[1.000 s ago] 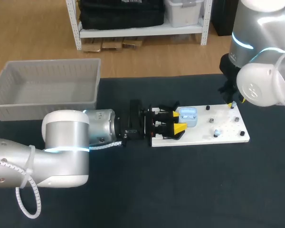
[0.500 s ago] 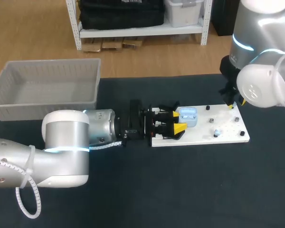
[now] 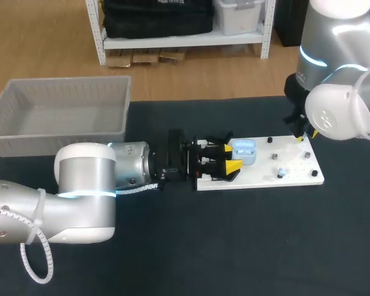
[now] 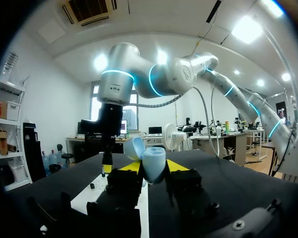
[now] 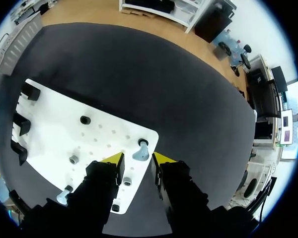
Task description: Pick up each earbud case from the left stands, insert the matching earbuds, close the lid, and place the case in the box.
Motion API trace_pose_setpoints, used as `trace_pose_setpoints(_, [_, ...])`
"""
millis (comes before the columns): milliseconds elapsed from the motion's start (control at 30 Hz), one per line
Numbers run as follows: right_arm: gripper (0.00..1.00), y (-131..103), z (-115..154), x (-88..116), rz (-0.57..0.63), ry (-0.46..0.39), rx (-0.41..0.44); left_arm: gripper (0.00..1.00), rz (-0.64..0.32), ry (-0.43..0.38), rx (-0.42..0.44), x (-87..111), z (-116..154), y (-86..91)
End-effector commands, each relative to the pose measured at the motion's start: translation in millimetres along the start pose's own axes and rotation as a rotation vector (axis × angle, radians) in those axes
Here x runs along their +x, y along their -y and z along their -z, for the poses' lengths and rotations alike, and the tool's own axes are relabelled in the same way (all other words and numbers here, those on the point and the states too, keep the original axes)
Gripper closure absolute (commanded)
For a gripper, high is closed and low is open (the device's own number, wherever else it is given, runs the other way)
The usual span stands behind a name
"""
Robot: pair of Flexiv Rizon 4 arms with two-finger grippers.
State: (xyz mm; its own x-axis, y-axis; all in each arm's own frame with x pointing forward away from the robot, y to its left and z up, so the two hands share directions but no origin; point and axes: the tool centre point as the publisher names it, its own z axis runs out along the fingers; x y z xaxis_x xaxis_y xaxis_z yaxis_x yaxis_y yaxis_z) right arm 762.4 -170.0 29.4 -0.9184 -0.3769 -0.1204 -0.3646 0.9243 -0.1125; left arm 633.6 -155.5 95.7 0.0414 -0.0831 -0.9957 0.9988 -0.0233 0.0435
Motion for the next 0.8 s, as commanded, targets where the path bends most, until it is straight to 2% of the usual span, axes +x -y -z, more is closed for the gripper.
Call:
trace_pose_setpoints(33, [0.67, 0.3, -0.6, -1.8, -0.001, -0.004, -0.001, 1.0, -0.001, 0.001, -0.003, 0.2, 0.2, 0.7])
trace_pose_setpoints(200, [0.71, 0.0, -0.2, -1.6, -0.002, -0.004, 0.001, 1.0, -0.001, 0.001, -0.003, 0.2, 0.2, 0.7])
trace_pose_setpoints(300, [0.77, -0.2, -0.1, -1.6, -0.002, -0.004, 0.002, 1.0, -0.001, 0.001, -0.003, 0.2, 0.2, 0.7])
trace_pose_setpoints(367, [0.91, -0.3, -0.2, -1.5, -0.002, -0.005, 0.004, 1.0, -0.001, 0.001, -0.003, 0.2, 0.2, 0.7])
trace_pose_setpoints(467, [1.0, -0.2, -0.4, -1.5, -0.003, -0.005, 0.006, 1.0, -0.001, 0.001, -0.003, 0.2, 0.2, 0.7])
trace_pose_setpoints(800, [1.0, 3.7, 8.3, 2.2, -0.008, 0.004, 0.016, 1.0, -0.001, 0.001, -0.003, 0.2, 0.2, 0.7])
